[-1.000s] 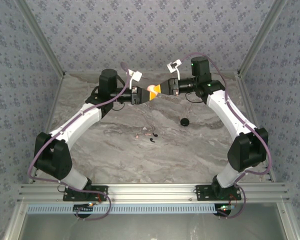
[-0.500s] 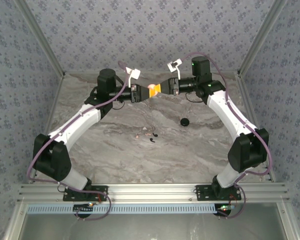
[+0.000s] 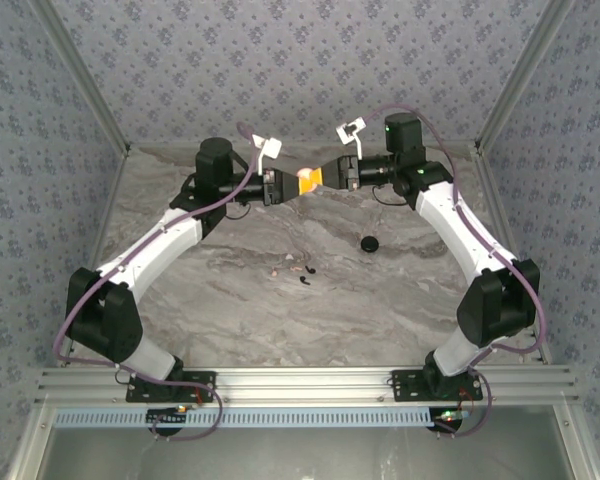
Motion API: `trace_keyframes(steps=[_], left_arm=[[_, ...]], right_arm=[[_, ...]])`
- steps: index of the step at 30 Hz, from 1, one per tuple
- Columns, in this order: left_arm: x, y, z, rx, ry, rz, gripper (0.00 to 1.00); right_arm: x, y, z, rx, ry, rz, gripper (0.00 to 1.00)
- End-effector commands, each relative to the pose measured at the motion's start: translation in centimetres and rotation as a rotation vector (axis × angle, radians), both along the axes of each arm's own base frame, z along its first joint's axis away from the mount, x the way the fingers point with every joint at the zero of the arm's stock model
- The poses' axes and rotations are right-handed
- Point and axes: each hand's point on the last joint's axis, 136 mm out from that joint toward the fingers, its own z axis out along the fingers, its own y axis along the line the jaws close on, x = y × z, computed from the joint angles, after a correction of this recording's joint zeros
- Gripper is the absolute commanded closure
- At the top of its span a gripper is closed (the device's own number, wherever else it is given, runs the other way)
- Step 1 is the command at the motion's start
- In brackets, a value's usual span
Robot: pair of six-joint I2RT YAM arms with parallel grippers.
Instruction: Insert the wireless bluetooth earbuds into the charging case
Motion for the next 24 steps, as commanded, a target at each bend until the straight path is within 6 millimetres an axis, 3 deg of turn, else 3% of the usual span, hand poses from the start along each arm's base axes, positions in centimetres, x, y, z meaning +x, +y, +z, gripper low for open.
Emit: trace_keyframes(steps=[1,4,7,12,16,24], left_arm=[[-0.1,0.2,1.3,0.029,-0.055,0.026,0.94],[0.7,0.2,1.0,0.067,-0.097,0.057,0.93],[1.9,0.6,-0.2,0.114,-0.211,0.13,0.9],[2.3,0.6,-1.5,0.138,-0.366,0.133,0.93],[2.0,0.2,-1.7,0.151,-0.435,0.098,0.93],[-0.6,-0.5,-1.7,0.126,-0.624,0.012,0.93]], right_arm=[[-0.7,-0.9,1.1,-0.05,-0.047,-0.066,0.59],[0.3,-2.3,0.2,-0.148,-0.061,-0.177,0.49],[0.3,-3.1,-0.1,-0.206,-0.077,-0.216,0.46],[-0.6,-3.4,-0.9,-0.266,-0.078,-0.209,0.45],[-1.3,-3.1,-1.4,-0.297,-0.086,-0.19,0.44],[-2.3,-2.3,-1.8,-0.343,-0.114,-0.154,0.43]])
